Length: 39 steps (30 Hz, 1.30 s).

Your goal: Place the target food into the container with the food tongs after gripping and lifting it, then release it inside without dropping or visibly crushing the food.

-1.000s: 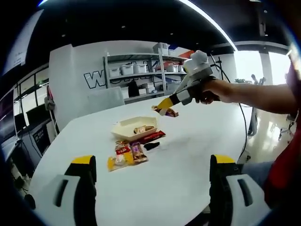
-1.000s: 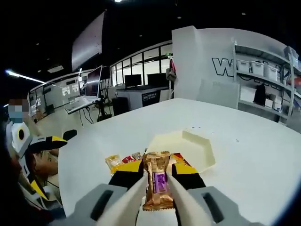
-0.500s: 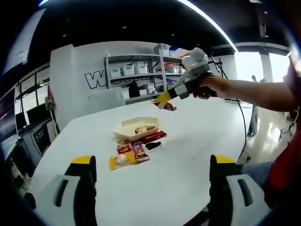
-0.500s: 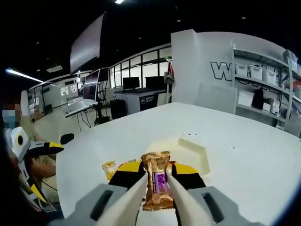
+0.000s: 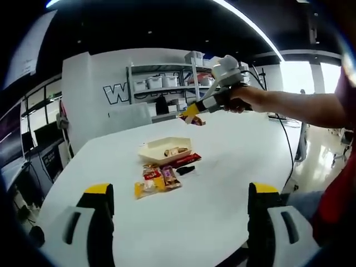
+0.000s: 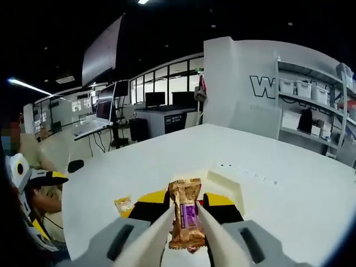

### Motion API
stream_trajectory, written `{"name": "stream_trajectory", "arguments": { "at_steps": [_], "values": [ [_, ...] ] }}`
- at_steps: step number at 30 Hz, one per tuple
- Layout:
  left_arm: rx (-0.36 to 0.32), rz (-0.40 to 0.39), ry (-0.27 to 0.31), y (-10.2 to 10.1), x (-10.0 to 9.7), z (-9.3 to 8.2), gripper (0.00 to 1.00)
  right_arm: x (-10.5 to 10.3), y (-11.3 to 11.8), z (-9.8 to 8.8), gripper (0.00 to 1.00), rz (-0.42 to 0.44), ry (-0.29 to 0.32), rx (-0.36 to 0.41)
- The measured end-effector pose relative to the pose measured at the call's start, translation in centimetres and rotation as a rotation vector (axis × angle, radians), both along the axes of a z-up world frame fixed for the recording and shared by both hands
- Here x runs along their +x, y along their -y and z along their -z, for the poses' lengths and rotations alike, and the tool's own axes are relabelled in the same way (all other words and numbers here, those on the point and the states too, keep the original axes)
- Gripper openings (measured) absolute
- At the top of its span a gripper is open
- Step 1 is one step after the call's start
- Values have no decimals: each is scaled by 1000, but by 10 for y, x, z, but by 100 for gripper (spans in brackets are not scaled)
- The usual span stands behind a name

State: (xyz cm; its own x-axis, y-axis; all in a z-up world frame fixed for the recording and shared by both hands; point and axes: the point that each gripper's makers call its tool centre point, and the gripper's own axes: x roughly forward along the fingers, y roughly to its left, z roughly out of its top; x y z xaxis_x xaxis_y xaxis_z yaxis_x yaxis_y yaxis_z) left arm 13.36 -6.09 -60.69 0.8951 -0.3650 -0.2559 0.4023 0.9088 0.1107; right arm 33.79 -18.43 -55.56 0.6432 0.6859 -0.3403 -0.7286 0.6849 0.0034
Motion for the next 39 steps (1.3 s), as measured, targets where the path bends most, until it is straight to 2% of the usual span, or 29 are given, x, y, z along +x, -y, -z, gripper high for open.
{"name": "stream_trajectory", "arguments": {
  "at_steps": [16, 25, 32, 39],
  "values": [
    [10, -24, -16, -2, 3, 3, 99, 15, -3, 3, 18, -15, -4, 7],
    [14, -27, -30, 0, 7, 5, 99, 34, -7, 12, 18, -14, -20, 11],
    [13, -52, -29, -9, 9, 4, 99, 44, -13, 21, 20, -14, -32, 7],
    [11, -68, -30, -15, 8, 4, 99, 47, -15, 21, 22, -10, -25, 4]
  ]
}}
